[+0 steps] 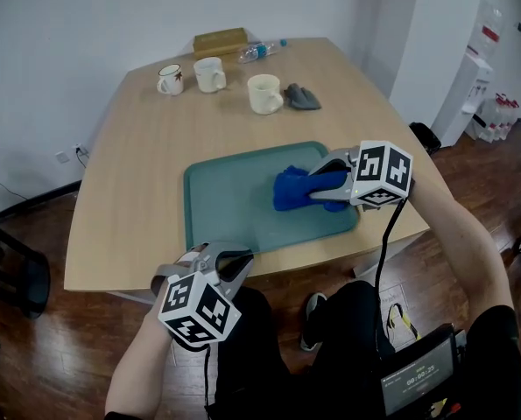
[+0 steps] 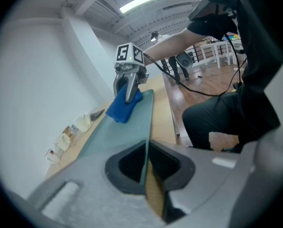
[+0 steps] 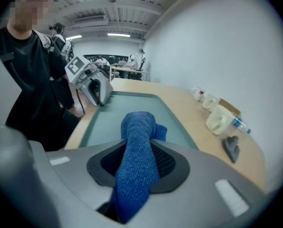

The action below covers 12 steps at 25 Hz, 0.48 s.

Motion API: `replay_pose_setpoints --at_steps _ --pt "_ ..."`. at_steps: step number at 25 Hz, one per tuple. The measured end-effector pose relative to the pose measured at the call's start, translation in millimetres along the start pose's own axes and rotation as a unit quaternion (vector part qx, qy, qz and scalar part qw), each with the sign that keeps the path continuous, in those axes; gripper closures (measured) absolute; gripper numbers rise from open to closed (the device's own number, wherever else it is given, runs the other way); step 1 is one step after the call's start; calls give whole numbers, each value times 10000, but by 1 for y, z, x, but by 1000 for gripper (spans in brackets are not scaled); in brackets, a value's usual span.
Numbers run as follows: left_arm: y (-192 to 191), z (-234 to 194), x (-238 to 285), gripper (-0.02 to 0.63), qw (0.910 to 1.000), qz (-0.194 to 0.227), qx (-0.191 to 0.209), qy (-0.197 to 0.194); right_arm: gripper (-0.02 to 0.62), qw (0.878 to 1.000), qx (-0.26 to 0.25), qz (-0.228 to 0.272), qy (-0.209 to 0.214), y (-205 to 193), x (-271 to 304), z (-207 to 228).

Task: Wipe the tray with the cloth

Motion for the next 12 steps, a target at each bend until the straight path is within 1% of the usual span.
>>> replay_pose_setpoints --at_steps 2,5,7,9,10,12 --pt "0 0 0 580 10000 13 0 6 483 9988 -60 -165 -459 -7 3 33" --pt "1 0 -1 580 10000 28 2 3 483 9927 -81 -393 -1134 -23 4 78" --pt "1 -1 0 580 10000 38 9 9 482 9886 -35 -392 -1456 -31 4 97" --pt "0 -3 1 581 10000 28 3 32 483 9872 68 -265 -1574 -33 7 102" --pt "0 -4 1 581 10000 10 -15 32 483 9876 105 -213 -1553 -33 9 101" --pt "-2 -4 2 581 10000 -31 -61 23 483 9903 114 -182 -1372 -32 10 90"
Point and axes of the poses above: the fingertips, and each gripper's own axes: x forward along the fingers, z to its right, y out of its top, the point moved 5 cm from there along -x, backward along the fingers, and after that the axes turned 4 degrees about -x, right-handed, at the moved point
